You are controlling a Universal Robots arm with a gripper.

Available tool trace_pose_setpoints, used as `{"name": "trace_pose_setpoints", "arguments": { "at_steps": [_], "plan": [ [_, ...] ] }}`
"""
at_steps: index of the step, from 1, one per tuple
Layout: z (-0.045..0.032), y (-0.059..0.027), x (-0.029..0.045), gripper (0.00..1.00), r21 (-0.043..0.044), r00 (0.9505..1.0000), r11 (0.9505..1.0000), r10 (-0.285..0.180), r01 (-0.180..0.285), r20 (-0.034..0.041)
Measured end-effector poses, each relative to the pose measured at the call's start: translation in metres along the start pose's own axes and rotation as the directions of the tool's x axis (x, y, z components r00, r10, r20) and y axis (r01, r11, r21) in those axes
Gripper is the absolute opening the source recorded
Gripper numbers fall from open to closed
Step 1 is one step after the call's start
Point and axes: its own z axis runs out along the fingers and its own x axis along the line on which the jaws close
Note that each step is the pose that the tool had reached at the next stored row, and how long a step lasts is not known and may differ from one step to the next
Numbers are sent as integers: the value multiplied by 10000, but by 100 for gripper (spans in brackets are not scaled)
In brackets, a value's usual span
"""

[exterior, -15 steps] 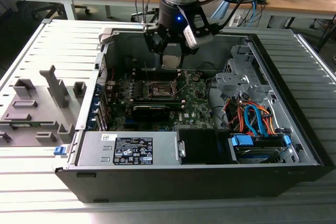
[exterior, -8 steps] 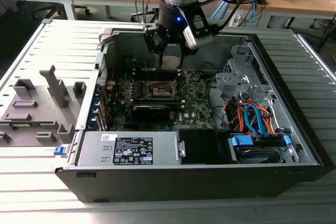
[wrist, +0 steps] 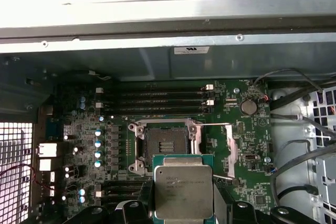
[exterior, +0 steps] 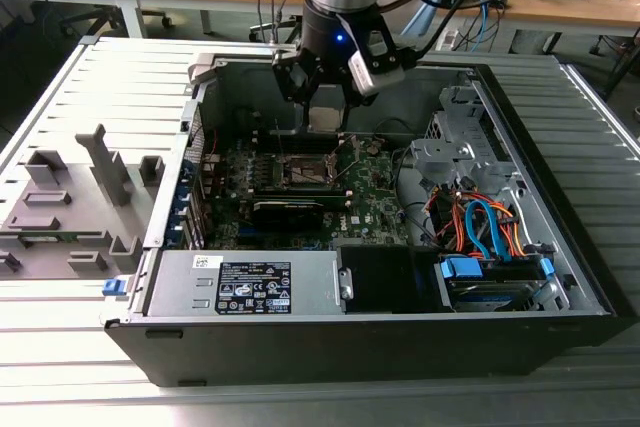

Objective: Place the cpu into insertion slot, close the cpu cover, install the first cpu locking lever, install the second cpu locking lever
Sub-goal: 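Place the cpu into insertion slot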

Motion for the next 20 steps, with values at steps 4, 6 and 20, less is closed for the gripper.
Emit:
{"name": "trace_pose_setpoints", "arguments": {
  "at_steps": [4, 6, 20],
  "plan": [
    [11, -1, 3, 54, 1, 10000, 10000, 0, 0, -1],
    [15, -1, 4, 54, 0, 10000, 10000, 0, 0, 0],
    [52, -5, 13, 54, 0, 10000, 10000, 0, 0, 0]
  ]
}}
